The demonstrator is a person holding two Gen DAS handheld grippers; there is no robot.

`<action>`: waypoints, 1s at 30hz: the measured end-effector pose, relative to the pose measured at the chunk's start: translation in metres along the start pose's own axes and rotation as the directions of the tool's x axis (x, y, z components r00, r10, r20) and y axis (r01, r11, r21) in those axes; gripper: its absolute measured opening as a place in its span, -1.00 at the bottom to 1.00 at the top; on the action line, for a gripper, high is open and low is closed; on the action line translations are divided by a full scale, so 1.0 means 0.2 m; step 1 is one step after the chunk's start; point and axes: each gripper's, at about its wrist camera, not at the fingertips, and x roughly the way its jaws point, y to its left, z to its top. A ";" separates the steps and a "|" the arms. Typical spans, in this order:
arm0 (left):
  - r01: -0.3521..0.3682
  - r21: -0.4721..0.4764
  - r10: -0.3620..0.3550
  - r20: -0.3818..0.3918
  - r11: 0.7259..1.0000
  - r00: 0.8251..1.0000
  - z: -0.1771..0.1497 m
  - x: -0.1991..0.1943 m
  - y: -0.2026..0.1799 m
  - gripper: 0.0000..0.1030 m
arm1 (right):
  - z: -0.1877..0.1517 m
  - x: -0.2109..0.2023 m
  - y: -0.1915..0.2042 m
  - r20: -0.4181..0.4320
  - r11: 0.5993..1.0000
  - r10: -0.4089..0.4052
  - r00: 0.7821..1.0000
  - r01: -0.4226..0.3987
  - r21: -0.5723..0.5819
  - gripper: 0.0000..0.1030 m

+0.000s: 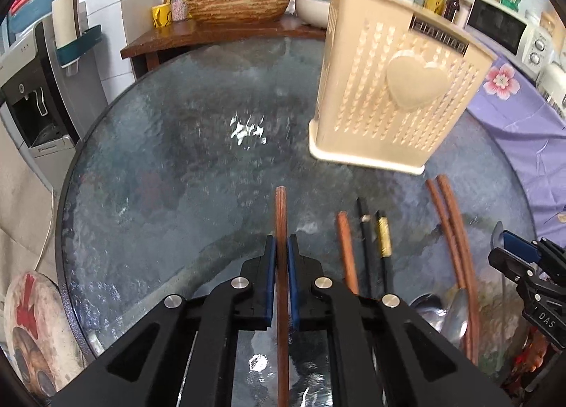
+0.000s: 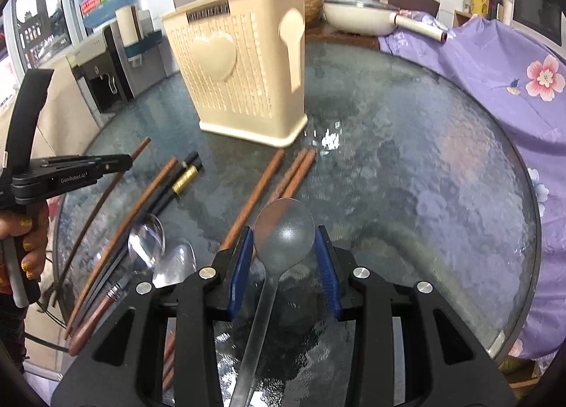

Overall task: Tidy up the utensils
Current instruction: 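Lift the chopstick and spoon and carry both over the beige utensil holder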

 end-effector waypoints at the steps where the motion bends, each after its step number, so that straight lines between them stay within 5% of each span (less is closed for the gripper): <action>1: 0.003 -0.002 -0.003 0.008 1.000 1.000 0.01 -0.01 -0.01 -0.87 | 0.01 -0.01 0.00 0.013 1.000 0.004 1.000 -0.004 0.002 -0.29; 15: 0.000 0.008 -0.002 0.239 1.000 0.971 0.15 -0.40 -0.04 -0.87 | 0.15 -0.36 0.05 0.232 0.997 0.013 0.973 0.005 -0.078 -0.29; 30: -0.011 0.015 0.005 0.329 1.000 0.944 0.14 -0.54 -0.07 -0.87 | 0.16 -0.42 0.06 0.232 0.995 0.029 0.972 -0.007 -0.095 -0.29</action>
